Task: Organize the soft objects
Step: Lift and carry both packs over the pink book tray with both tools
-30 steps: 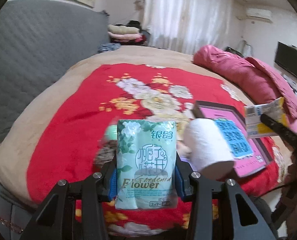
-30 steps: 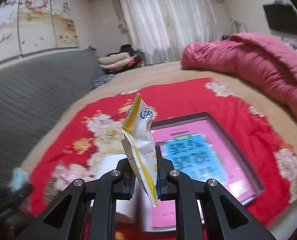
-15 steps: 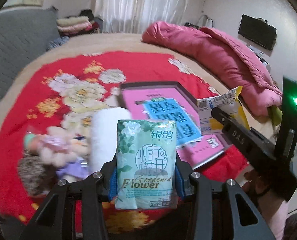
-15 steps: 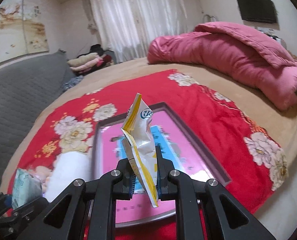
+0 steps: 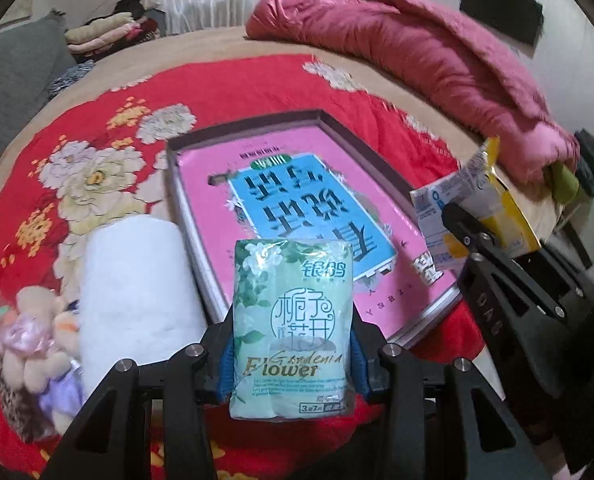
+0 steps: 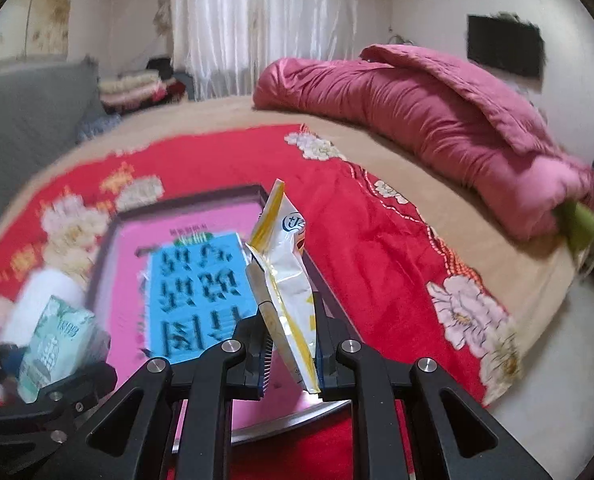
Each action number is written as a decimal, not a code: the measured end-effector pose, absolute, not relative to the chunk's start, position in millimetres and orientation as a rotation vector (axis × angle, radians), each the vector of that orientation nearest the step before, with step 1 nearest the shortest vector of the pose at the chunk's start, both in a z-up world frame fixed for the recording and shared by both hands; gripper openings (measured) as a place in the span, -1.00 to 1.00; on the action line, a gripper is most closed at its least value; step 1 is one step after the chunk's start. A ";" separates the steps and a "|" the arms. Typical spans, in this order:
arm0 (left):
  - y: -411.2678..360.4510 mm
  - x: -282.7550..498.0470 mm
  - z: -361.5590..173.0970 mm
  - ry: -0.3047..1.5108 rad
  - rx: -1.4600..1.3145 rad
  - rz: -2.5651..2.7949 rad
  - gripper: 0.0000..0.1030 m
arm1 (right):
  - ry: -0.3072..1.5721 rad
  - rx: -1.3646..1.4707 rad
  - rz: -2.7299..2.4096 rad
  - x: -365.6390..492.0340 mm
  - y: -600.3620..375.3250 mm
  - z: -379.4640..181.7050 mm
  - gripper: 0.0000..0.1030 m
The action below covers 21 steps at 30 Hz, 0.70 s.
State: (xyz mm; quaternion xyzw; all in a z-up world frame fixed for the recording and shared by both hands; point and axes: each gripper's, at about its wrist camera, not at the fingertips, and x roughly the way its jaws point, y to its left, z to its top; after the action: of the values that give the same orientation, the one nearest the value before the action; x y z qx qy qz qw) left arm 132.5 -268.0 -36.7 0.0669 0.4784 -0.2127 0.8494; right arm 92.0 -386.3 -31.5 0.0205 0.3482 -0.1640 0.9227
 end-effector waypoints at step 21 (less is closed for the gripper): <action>-288.1 143.0 -61.7 1.051 0.218 -0.469 -0.12 | 0.792 0.312 -0.172 99.3 -413.9 -60.6 -0.10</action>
State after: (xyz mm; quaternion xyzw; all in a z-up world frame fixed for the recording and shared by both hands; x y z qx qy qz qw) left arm 143.0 -288.1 -61.7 0.1031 0.4959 -0.2215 0.8333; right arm 99.3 -413.9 -60.6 0.1509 0.3839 -0.0833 0.9072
